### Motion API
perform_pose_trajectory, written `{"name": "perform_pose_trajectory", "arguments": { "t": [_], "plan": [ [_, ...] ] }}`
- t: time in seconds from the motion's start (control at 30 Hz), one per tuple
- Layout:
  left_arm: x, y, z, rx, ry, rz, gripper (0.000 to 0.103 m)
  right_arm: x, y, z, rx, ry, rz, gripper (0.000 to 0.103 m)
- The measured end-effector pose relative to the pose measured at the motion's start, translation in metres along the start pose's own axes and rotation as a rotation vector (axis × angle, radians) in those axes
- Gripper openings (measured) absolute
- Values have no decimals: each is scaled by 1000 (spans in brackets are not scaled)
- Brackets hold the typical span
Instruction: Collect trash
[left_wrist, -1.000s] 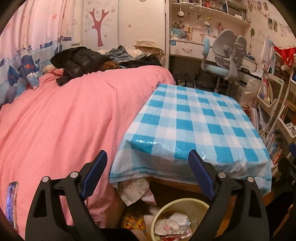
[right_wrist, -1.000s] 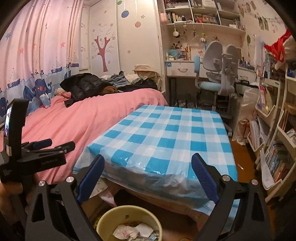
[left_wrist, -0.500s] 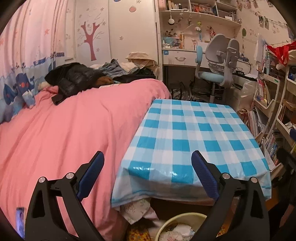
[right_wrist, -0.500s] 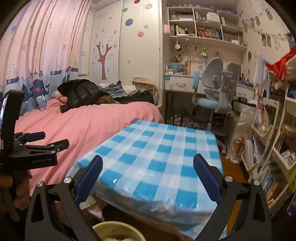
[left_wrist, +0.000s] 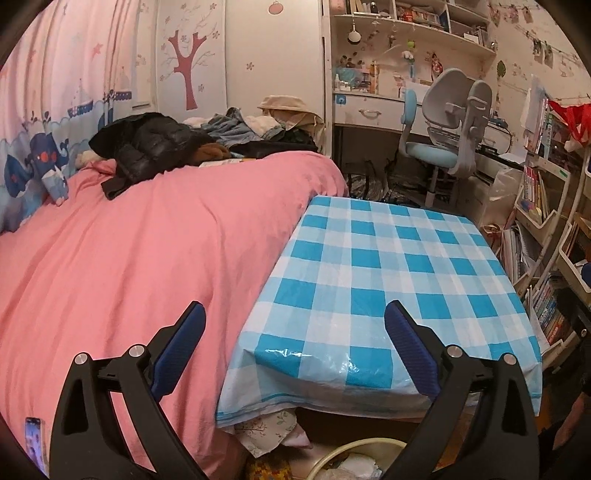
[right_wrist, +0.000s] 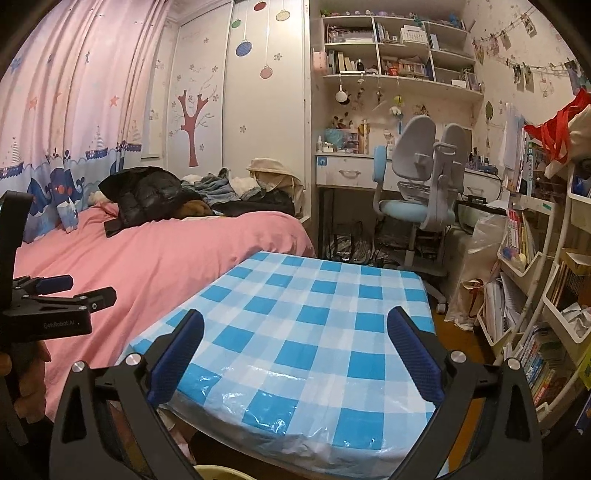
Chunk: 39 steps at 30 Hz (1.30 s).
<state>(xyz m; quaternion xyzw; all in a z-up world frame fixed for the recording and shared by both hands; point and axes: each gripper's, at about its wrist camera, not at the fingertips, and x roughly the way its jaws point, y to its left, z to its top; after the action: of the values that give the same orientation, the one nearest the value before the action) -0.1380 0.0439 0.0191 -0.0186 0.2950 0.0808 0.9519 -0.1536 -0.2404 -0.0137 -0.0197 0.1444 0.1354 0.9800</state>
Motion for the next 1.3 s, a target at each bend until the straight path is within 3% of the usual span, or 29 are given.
{"name": "perform_pose_trajectory", "arguments": {
  "t": [0.8,1.1,1.2,1.3],
  "plan": [
    [-6,-5,-4,-16,-18,4,95,-6,-10,2,26,-11,-45,95],
    [6,-1,22,-69,-58,40,95,13,-19,16,32,-38,-80,95],
    [17,-6,19,-52,-17,23,95,20,-17,13,38,-17,-69,95],
    [19,-12,20,-20,-36,33,95,21,-14,12,20,-16,-65,95]
  ]
}}
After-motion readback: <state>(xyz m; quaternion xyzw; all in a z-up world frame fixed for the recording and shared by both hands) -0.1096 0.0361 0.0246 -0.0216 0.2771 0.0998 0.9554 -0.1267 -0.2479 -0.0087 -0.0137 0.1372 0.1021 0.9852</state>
